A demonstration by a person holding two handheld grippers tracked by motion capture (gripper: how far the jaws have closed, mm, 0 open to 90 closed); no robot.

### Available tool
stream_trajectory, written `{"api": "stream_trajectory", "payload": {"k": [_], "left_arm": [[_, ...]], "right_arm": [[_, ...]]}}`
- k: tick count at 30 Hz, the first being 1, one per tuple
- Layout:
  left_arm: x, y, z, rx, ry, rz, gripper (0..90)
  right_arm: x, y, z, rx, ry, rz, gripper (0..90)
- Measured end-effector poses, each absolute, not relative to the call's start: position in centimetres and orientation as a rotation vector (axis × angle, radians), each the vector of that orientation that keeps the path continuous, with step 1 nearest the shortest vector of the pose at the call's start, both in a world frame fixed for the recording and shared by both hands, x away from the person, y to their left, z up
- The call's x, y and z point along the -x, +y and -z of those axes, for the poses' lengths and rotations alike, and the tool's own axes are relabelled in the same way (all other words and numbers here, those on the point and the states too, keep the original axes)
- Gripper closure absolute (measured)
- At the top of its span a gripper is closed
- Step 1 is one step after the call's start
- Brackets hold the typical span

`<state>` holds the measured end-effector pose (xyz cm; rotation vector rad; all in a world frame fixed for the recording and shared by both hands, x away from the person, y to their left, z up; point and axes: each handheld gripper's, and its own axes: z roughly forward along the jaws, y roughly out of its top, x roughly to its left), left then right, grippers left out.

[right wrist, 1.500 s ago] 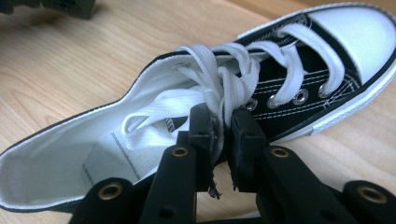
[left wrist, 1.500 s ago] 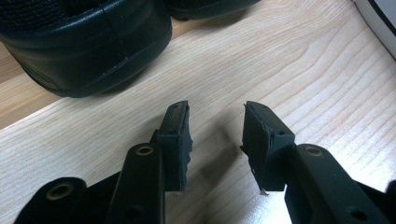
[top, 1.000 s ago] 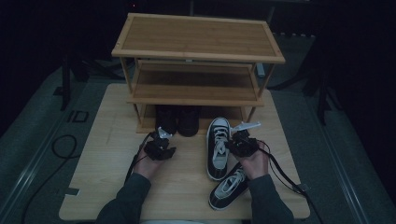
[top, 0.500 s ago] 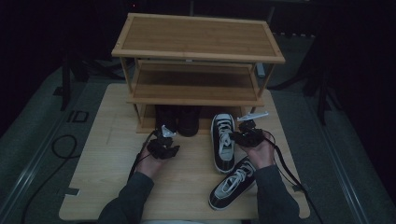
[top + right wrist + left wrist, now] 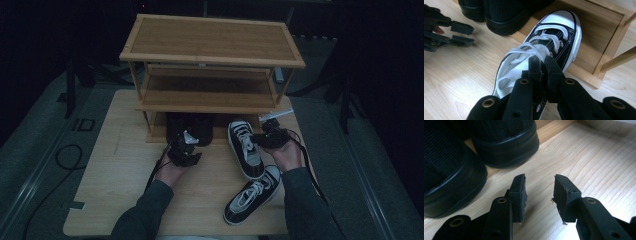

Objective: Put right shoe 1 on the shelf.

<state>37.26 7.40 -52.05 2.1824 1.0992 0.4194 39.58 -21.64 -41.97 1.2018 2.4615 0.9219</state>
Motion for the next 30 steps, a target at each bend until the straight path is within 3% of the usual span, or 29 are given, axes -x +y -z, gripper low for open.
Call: {"api": "stream_trajectory", "payload": {"k": [15, 21, 30], "left_arm": [[-38.9, 4.5, 52.4, -2.172, 1.074, -0.406, 71.7], [-39.7, 3.2, 52.9, -2.193, 1.078, -0.452, 89.7], [-41.1, 0.6, 53.2, -2.191, 1.076, -0.487, 90.0]], "right_arm": [[-39.5, -23.8, 40.9, -1.091, 2.546, -0.915, 85.9], [-39.2, -24.3, 40.5, -1.061, 2.569, -0.915, 85.9], [-38.7, -25.2, 39.7, -1.028, 2.587, -0.941, 85.9]]}}
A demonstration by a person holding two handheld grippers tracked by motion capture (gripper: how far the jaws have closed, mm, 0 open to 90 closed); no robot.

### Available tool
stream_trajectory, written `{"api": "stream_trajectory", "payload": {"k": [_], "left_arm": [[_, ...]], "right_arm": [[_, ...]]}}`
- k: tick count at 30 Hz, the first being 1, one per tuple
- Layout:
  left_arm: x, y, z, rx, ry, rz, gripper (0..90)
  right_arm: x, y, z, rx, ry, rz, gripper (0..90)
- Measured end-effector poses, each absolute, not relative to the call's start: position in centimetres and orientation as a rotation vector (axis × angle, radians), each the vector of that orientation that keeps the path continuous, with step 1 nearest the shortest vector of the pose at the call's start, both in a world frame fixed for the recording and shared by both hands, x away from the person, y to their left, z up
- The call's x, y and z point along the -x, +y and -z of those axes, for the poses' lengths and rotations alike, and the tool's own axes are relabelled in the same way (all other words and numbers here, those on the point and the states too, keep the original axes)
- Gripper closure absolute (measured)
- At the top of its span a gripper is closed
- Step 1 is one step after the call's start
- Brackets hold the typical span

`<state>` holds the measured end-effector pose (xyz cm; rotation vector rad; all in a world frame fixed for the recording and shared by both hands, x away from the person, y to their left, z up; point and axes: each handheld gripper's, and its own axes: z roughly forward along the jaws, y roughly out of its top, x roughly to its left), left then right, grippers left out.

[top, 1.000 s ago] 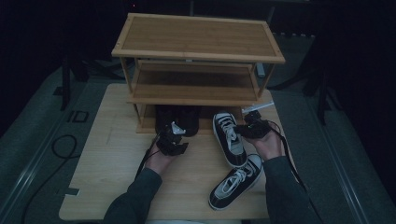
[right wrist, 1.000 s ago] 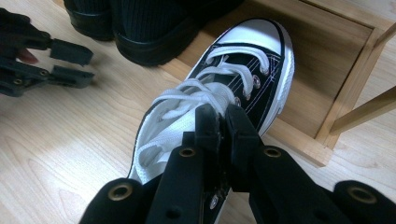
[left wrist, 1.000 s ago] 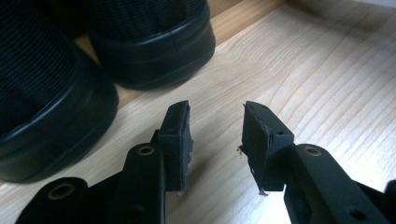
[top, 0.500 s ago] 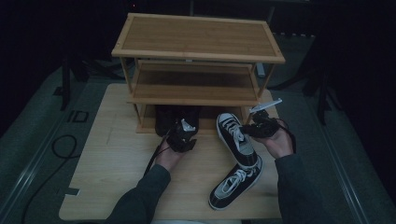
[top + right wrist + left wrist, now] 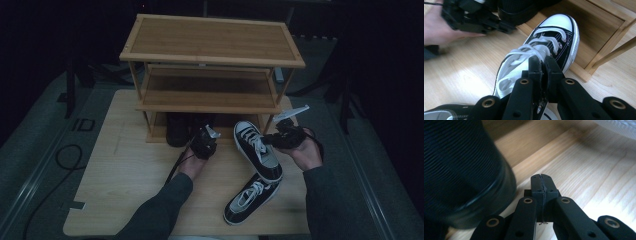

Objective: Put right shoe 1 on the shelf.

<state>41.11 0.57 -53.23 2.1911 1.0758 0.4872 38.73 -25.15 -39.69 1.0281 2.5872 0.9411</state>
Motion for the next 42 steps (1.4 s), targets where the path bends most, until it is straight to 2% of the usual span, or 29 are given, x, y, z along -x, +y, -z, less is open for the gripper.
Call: {"api": "stream_trajectory", "payload": {"k": [15, 20, 35, 42], "left_arm": [[-43.2, -1.0, 54.6, -2.143, 1.14, -0.479, 90.0], [-43.5, -2.0, 54.2, -2.109, 1.155, -0.517, 90.0], [-45.3, -2.5, 54.4, -2.073, 1.258, -0.538, 90.0], [-45.6, -2.8, 54.9, -2.033, 1.289, -0.553, 90.0]], "right_arm": [[-38.3, -26.9, 38.9, -1.019, 2.595, -0.939, 85.9], [-38.0, -27.4, 38.6, -1.015, 2.59, -0.95, 85.9], [-37.1, -28.4, 38.1, -0.995, 2.596, -0.958, 85.8], [-36.2, -28.7, 36.8, -0.954, 2.604, -0.989, 85.8]]}}
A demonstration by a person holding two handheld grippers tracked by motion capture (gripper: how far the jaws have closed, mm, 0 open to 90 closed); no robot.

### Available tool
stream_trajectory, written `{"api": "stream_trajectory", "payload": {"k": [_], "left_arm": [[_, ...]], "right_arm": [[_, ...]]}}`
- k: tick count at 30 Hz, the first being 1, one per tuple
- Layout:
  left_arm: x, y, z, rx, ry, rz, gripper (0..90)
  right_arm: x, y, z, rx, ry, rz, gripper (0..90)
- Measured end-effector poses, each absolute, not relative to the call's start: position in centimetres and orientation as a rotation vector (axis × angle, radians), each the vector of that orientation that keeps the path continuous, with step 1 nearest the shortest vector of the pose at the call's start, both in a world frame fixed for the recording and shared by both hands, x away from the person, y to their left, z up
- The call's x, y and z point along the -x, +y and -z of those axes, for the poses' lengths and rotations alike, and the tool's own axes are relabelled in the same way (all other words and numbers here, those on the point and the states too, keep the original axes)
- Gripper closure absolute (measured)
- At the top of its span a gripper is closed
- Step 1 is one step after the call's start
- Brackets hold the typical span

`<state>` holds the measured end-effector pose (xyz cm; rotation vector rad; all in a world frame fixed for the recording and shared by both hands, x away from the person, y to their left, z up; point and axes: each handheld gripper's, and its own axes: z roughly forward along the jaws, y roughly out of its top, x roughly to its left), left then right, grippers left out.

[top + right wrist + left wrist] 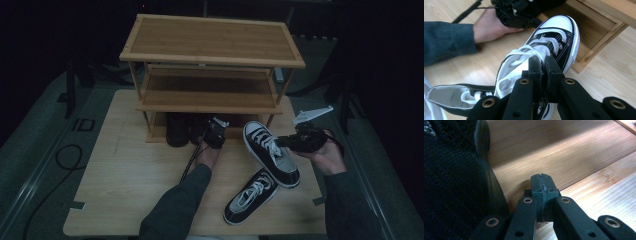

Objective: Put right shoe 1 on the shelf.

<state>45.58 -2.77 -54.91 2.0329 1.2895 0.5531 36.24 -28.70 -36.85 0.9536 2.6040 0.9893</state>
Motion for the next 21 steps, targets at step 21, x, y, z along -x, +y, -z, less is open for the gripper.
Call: {"api": "stream_trajectory", "payload": {"k": [21], "left_arm": [[-45.5, -2.8, 55.1, -2.023, 1.279, -0.559, 90.0]], "right_arm": [[-34.5, -28.7, 32.4, -0.847, 2.622, -1.134, 85.9]]}}
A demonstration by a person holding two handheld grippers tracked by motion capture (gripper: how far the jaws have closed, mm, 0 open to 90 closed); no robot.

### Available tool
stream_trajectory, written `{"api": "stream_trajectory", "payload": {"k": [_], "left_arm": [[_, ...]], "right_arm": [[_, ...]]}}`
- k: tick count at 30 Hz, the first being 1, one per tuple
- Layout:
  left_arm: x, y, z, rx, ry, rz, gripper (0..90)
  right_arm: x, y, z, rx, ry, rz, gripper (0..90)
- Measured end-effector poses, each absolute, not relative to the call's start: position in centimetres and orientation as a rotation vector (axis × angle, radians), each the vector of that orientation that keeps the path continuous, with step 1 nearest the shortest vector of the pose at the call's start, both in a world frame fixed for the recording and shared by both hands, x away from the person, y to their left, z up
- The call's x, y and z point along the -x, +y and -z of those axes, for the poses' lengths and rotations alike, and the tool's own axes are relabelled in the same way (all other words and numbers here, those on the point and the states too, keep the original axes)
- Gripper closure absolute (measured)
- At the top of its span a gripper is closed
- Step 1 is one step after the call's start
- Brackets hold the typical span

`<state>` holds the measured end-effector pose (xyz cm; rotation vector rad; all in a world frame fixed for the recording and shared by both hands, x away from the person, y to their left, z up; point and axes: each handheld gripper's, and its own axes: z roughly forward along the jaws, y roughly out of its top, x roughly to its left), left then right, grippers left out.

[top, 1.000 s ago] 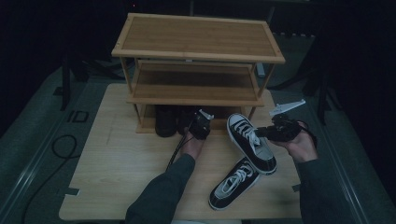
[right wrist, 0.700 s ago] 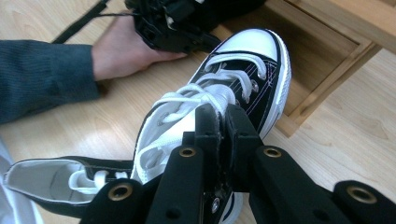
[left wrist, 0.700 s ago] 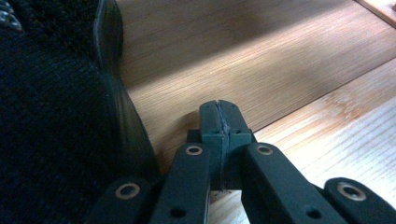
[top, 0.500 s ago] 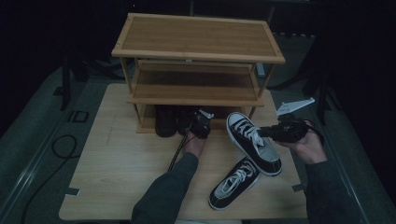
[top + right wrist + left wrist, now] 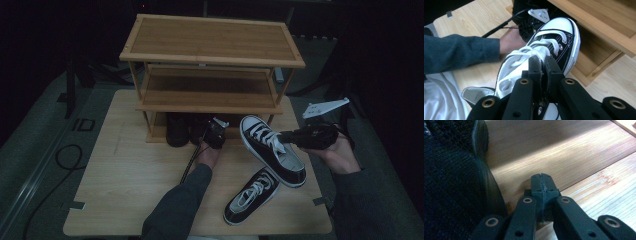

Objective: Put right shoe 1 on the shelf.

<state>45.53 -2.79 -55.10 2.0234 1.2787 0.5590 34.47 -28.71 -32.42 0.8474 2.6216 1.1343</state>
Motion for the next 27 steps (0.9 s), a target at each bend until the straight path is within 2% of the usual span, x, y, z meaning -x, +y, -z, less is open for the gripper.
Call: {"api": "stream_trajectory", "payload": {"k": [14, 27], "left_arm": [[-45.6, -2.8, 55.1, -2.023, 1.287, -0.555, 90.0], [-45.5, -2.8, 55.1, -2.024, 1.291, -0.566, 90.0]], "right_arm": [[-34.3, -27.4, 29.1, -0.783, 2.604, -1.179, 85.9], [-38.3, -24.5, 28.9, -0.816, 2.515, -1.212, 85.9]]}}
